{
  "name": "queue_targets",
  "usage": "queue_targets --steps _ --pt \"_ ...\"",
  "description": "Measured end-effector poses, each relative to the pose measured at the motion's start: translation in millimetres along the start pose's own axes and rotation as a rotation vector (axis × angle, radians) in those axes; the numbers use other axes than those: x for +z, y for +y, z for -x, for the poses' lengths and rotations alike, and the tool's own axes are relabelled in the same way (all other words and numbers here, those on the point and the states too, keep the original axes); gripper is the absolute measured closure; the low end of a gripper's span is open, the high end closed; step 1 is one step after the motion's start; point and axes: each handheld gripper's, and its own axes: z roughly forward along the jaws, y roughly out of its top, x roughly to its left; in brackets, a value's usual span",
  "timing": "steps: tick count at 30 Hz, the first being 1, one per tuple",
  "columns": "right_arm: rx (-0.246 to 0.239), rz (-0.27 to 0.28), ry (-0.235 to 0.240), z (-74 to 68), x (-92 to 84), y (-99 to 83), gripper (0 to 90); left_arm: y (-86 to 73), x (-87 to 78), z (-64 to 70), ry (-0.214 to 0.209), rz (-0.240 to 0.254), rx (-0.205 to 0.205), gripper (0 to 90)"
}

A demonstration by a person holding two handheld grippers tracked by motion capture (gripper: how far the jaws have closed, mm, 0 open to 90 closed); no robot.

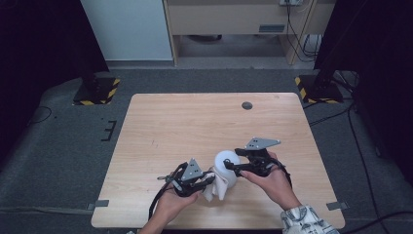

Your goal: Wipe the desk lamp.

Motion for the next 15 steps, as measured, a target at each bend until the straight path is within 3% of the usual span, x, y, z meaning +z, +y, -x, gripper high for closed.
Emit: queue_targets --steps 3,6,12,15 --pt "0.000 0.000 0.001 0.0 0.1 0.1 31.6 6.7 -8.1 -2.4 0.007 0.029 -0.004 73.1" --pt "0.001 0.000 0.001 0.1 0.1 0.0 31.6 8.9 -8.6 -4.7 0.014 0.027 0.004 73.1" --pt "-0.004 0.000 0.002 -0.4 -0.5 -0.2 31.9 -0.7 5.3 -8.4 0.010 -0.035 0.001 73.1" --pt "-0.003 -0.001 0.002 -0.1 -0.5 -0.1 31.9 -2.6 7.2 -10.2 0.013 -0.043 -0.001 73.1"
